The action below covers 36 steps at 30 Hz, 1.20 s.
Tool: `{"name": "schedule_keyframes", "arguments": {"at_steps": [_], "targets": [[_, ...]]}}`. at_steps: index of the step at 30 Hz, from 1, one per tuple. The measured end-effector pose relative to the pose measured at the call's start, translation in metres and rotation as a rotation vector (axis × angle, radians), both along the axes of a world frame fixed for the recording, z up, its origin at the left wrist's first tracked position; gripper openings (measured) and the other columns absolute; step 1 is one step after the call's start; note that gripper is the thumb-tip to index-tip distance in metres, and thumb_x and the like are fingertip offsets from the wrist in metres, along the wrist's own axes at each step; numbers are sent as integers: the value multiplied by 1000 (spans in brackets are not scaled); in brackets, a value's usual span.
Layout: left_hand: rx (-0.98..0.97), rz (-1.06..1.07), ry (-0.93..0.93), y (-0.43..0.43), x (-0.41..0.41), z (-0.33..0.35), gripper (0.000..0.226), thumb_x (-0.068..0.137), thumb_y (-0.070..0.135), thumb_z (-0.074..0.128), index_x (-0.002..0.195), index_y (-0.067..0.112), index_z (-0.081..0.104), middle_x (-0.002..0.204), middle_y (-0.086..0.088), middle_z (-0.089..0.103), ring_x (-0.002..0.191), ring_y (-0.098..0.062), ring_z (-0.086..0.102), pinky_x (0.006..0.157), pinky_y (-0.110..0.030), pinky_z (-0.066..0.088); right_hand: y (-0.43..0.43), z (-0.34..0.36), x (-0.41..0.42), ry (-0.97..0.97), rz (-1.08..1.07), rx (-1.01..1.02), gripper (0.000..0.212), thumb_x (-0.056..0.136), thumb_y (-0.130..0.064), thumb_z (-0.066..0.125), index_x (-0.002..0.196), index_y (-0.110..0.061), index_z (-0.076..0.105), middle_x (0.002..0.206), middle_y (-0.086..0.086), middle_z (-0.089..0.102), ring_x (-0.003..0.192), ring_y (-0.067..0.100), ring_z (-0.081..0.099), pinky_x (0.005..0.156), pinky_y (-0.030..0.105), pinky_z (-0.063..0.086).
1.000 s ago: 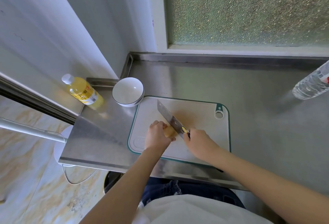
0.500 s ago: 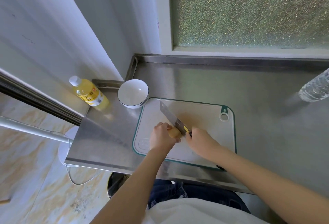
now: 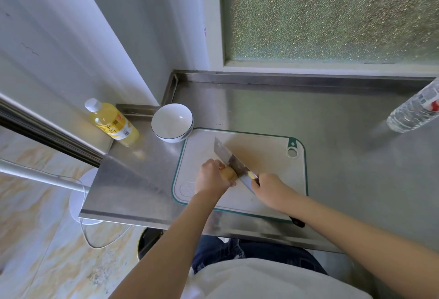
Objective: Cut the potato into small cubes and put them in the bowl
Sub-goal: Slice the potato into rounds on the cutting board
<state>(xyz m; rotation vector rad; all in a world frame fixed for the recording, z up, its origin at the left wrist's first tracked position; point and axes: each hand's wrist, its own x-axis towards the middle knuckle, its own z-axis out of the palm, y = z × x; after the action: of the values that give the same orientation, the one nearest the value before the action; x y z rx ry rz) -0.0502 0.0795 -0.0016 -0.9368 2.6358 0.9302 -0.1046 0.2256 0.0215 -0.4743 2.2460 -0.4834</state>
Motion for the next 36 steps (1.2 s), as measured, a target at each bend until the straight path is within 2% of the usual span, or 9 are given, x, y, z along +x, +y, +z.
{"name": "schedule_keyframes", "arguments": {"at_steps": [3,7,12,15,17,23,28,32,36], "targets": [[-1,-7,13,1,-1,2,43,66,23,80,103,8,63,105,-7,60,81,-16,49,68,-23,39,-14,-6,-2,-8,-26,-52,30,99,-24,37,72,-14,44,65,-1,45,63,19,47,62,28,35],[18,25,13,-1,1,1,46,65,24,81,106,10,64,106,-5,60,80,-12,46,67,-21,38,-27,-20,5,6,-47,-97,30,99,-26,37,99,-5,58,90,14,63,83,28,62,73,37,49],[34,36,29,-1,4,-1,53,66,25,81,113,10,61,111,-3,59,87,-12,47,72,-19,37,-27,-22,-1,14,-34,-106,29,98,-29,38,103,-8,57,95,13,65,89,30,63,79,38,51],[51,54,42,-1,3,-2,53,66,23,82,113,10,61,113,-4,60,92,-15,52,76,-19,39,-26,-26,-4,2,-31,-105,28,97,-32,38,102,-10,55,92,11,64,84,27,62,78,40,53],[48,61,47,0,4,-4,48,66,23,81,110,11,62,110,-4,60,87,-13,49,74,-20,39,-24,-27,-6,-18,-38,-127,26,98,-32,38,97,-12,54,86,6,60,79,22,58,73,34,49],[24,81,64,-3,10,-9,51,65,28,83,108,12,61,106,0,59,85,-11,47,71,-20,35,-8,-28,-12,-47,-109,-139,30,98,-27,39,68,-21,39,67,-3,43,72,21,47,65,27,34],[24,47,73,-1,7,-8,51,65,27,82,108,12,60,108,-2,58,88,-11,46,71,-20,35,0,-24,-20,-16,-86,-148,25,97,-28,40,76,-17,45,81,6,52,78,23,48,69,28,35],[42,49,73,-5,-1,-4,55,62,26,84,110,15,59,104,1,58,87,-12,47,71,-20,35,0,-19,-25,47,-95,-177,30,97,-27,40,67,-23,38,66,-3,45,70,22,47,57,28,32],[78,82,105,-1,-5,-5,50,63,23,83,102,16,53,98,4,53,85,-15,48,65,-19,37,0,-11,-26,80,-120,-220,33,96,-25,41,64,-25,34,61,-5,41,59,16,42,49,19,29]]}}
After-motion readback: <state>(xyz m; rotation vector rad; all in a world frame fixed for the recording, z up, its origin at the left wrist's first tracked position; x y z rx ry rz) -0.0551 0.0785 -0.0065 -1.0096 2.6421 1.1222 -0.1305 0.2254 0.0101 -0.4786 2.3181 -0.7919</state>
